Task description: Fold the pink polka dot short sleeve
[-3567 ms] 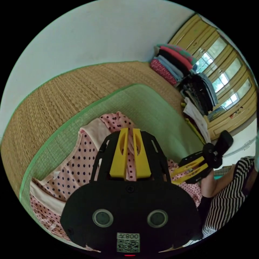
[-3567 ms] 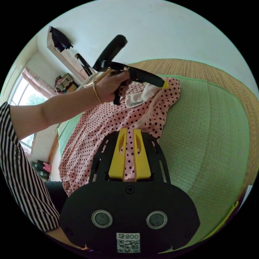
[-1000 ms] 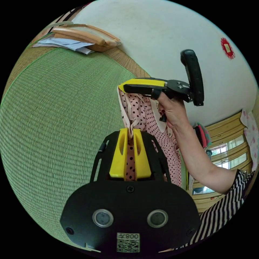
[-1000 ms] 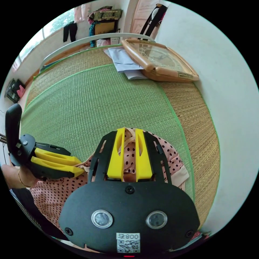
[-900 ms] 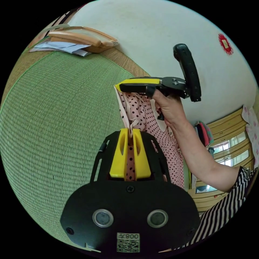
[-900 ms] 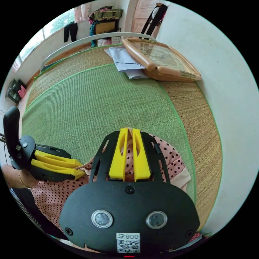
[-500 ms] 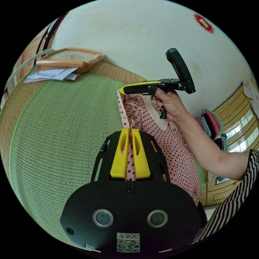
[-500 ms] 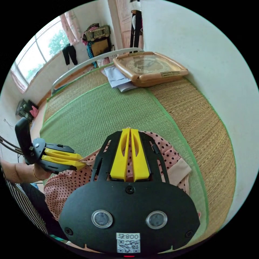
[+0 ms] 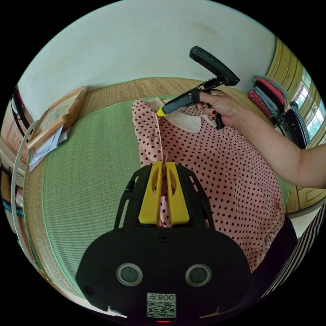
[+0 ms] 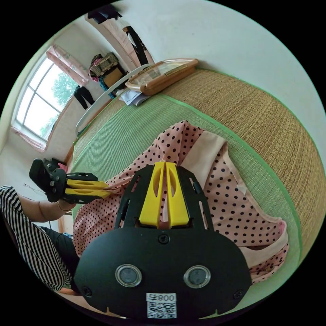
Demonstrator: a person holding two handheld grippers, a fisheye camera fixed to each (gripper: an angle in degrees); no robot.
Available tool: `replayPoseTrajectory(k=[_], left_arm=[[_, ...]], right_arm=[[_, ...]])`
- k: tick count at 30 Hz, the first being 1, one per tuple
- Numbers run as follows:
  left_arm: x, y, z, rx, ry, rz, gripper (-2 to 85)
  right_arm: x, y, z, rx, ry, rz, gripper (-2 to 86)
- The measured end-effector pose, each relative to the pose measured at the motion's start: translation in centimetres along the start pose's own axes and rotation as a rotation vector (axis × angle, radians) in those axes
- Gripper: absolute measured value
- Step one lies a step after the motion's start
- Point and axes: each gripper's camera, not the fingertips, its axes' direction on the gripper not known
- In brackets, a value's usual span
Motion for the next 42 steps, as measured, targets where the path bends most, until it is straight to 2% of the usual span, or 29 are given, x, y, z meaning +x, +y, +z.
replayPoseTrajectory(k=[9,13,16,21,23,26,30,36,42], left_arm=[[0.8,0.7,-0.5,-0.003,0.11,-0.029,4.7],[1.5,0.8,-1.1,0.02,0.152,-0.021,5.2],[2.3,0.6,-0.7,-0.024,0.09,0.0,5.2],[2.4,0.4,-0.8,0.04,0.145,-0.037,4.6],[2.4,0.2,0.2,0.002,0.112,-0.042,4.1],[2.3,0.7,1.5,-0.051,0.111,-0.078,3.3],[2.5,1.6,1.4,-0.044,0.083,-0.096,2.5],[2.7,2.5,1.6,-0.034,0.071,-0.116,1.9],[3.3,3.6,1.3,0.002,0.051,-0.11,0.8]], right_arm=[[1.0,0.9,-2.6,0.066,-0.004,0.033,0.4],[0.0,1.2,-3.8,0.088,0.055,0.023,0.4],[0.1,1.6,-4.2,0.073,0.1,0.036,0.4],[0.8,3.2,-3.1,-0.011,0.15,0.059,0.5],[1.1,3.7,-2.8,-0.037,0.141,0.066,0.6],[0.6,4.5,-3.9,0.036,0.067,0.039,0.3],[-0.5,3.9,-3.9,0.101,0.11,0.01,0.1],[0.5,2.1,0.9,-0.009,0.044,0.025,0.0],[-1.9,4.7,-0.7,0.008,0.152,-0.009,0.1]])
